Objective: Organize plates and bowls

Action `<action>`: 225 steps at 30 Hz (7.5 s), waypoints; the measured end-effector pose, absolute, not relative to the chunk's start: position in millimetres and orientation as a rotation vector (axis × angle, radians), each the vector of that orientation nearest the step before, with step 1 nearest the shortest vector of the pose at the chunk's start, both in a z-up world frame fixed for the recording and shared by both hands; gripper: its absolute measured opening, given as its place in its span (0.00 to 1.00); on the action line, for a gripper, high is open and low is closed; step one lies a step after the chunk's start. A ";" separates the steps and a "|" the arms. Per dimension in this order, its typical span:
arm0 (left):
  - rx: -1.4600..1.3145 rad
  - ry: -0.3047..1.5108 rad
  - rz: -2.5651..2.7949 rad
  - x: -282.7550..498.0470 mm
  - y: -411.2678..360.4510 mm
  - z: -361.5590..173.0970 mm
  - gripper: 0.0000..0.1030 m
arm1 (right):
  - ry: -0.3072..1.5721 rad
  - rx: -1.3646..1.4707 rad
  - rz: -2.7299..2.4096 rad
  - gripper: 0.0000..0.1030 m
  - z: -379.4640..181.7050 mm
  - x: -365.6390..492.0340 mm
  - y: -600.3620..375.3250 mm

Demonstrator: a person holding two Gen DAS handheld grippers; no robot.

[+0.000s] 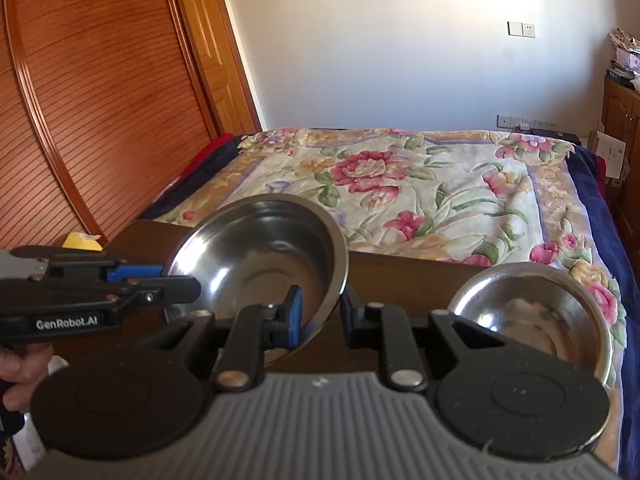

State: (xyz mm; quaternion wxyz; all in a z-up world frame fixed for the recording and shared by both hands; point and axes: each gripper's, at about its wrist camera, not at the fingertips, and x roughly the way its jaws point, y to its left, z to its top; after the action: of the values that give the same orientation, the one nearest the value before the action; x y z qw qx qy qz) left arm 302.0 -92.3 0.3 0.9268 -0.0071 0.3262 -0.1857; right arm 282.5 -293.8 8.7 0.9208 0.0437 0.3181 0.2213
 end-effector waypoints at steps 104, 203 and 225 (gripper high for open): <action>0.028 0.555 -0.446 99.2 -80.4 -38.0 0.27 | 0.497 0.019 0.292 0.10 -39.0 95.6 -285.4; 0.212 0.711 -0.633 350.0 -246.3 -33.9 0.69 | 0.536 0.209 0.189 0.65 -43.8 266.1 -426.3; 0.156 0.835 -0.638 372.0 -253.4 -48.2 0.29 | 0.600 0.298 0.207 0.28 -53.8 274.7 -425.1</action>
State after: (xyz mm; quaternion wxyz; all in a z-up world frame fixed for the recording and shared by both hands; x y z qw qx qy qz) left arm 372.0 -253.4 -48.2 0.8623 0.0746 0.3981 -0.3040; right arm 274.7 -425.1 -53.8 0.9392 0.1459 0.2940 0.1014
